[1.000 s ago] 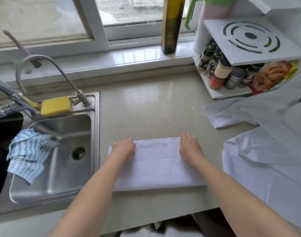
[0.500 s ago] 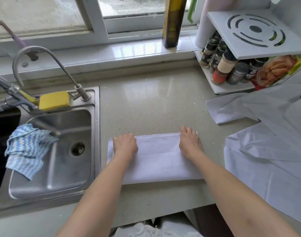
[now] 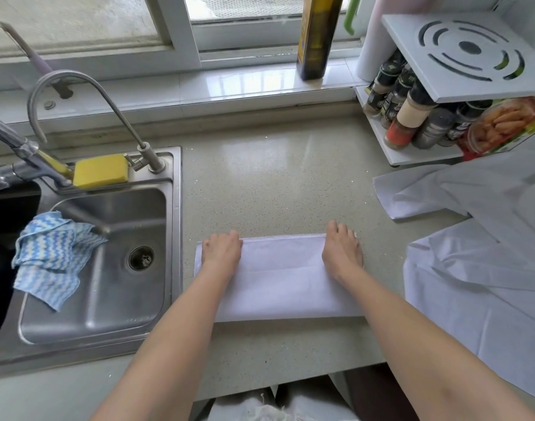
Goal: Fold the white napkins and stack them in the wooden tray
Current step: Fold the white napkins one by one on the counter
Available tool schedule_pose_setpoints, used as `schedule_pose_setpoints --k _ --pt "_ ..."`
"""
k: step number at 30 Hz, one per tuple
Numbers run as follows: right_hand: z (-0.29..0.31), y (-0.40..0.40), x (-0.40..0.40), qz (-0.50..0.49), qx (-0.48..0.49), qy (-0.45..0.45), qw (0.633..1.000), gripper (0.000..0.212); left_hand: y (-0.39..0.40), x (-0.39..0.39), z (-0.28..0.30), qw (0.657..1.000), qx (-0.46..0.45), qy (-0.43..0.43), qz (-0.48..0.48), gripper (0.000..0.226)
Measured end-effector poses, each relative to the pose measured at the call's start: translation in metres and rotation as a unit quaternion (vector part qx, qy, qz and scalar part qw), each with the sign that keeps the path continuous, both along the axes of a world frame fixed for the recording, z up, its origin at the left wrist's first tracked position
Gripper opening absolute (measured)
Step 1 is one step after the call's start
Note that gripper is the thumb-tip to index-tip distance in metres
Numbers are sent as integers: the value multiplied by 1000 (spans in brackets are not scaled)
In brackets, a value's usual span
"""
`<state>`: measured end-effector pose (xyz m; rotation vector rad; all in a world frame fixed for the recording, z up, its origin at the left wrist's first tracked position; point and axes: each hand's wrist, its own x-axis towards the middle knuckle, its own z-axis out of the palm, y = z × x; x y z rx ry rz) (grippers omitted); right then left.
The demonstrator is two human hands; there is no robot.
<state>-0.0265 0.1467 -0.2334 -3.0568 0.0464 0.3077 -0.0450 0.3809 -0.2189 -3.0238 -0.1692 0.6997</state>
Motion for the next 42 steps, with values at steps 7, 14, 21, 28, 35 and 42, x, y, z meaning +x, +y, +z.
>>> schedule_pose_setpoints --k 7,14,21,28,35,42 --pt "2 1 1 -7 1 4 1000 31 2 5 -1 1000 -28 -3 5 27" --pt "5 3 2 -12 -1 8 1000 30 2 6 -2 1000 -25 -7 4 27" --pt "17 11 1 -10 -33 6 999 27 1 2 -4 1000 -16 -26 0 22" --pt "19 67 -51 133 88 -25 987 51 2 0 -4 999 -29 -35 1 23" --pt "-12 71 -64 116 67 78 988 58 -1 1 4 999 -25 -26 21 25" --pt "-22 73 -66 101 35 42 993 58 -34 -74 -18 975 -149 -160 -44 51"
